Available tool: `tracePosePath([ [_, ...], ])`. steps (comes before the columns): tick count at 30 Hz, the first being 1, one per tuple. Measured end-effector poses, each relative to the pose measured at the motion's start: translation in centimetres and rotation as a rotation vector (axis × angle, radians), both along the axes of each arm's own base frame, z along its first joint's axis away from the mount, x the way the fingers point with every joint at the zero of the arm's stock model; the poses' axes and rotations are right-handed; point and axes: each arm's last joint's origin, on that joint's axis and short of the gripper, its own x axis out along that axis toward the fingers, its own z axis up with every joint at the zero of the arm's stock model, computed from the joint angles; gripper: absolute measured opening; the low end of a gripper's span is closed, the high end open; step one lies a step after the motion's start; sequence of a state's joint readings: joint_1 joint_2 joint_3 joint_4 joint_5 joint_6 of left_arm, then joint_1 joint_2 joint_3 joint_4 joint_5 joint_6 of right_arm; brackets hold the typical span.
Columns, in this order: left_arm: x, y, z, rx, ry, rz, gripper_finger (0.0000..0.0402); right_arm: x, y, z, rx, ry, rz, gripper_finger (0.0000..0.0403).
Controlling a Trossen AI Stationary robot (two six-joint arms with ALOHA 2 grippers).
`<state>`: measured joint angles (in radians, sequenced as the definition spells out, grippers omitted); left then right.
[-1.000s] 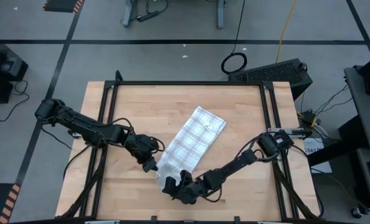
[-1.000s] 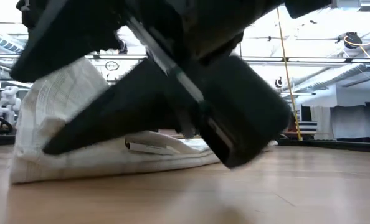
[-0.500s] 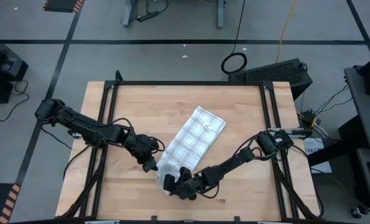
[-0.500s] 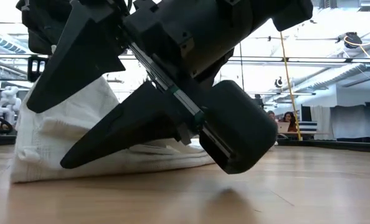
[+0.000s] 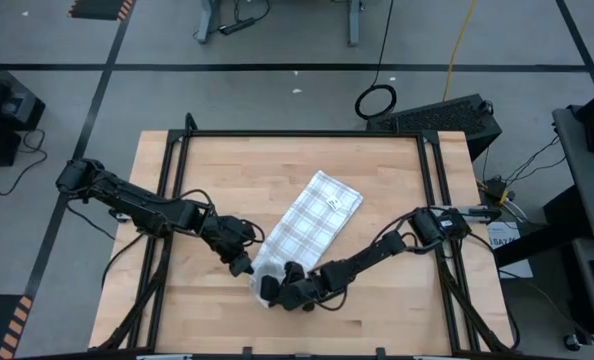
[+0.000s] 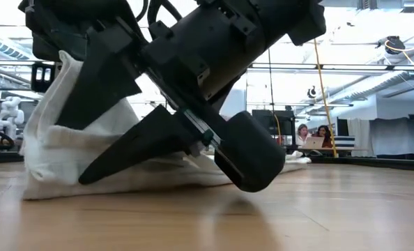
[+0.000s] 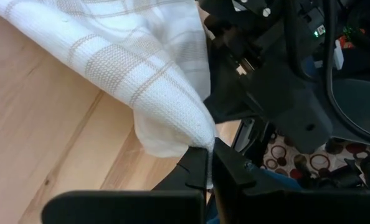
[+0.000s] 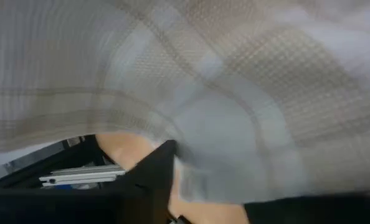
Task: Roll towel
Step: Roll the towel
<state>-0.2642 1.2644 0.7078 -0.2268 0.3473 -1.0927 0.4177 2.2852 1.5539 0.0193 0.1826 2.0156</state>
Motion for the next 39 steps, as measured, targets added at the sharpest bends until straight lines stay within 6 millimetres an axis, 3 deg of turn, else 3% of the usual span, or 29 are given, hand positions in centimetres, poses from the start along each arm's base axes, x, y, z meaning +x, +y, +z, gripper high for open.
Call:
tracePosePath([
  [5,0.0,0.0,0.0,0.009,-0.009,-0.013,0.0011,-0.3,-0.1,-0.4,-0.039,0.045,0.016,0.0035],
  [7,0.0,0.1,0.0,0.017,-0.016,-0.022,0.0011,-0.5,0.0,-0.4,-0.055,0.051,0.03,0.0013],
  [13,0.2,0.1,0.3,-0.029,-0.041,-0.039,0.0011,-0.8,0.2,0.6,-0.082,0.053,0.106,0.0004],
  [17,0.8,-0.5,1.4,-0.126,-0.133,-0.038,0.0011,-2.0,-0.1,3.6,-0.113,0.096,0.201,0.0003],
  [22,1.6,-1.4,3.0,-0.184,-0.293,0.056,0.0011,-5.0,-1.5,8.3,-0.195,0.218,0.346,0.0002],
  [29,2.1,-2.1,2.3,-0.114,-0.307,0.223,0.0011,-8.8,-4.4,13.1,-0.218,0.352,0.54,0.0001],
  [39,3.1,-5.0,1.8,-0.216,-0.398,0.238,0.0011,-11.3,-3.7,16.0,-0.162,0.326,0.648,0.0],
])
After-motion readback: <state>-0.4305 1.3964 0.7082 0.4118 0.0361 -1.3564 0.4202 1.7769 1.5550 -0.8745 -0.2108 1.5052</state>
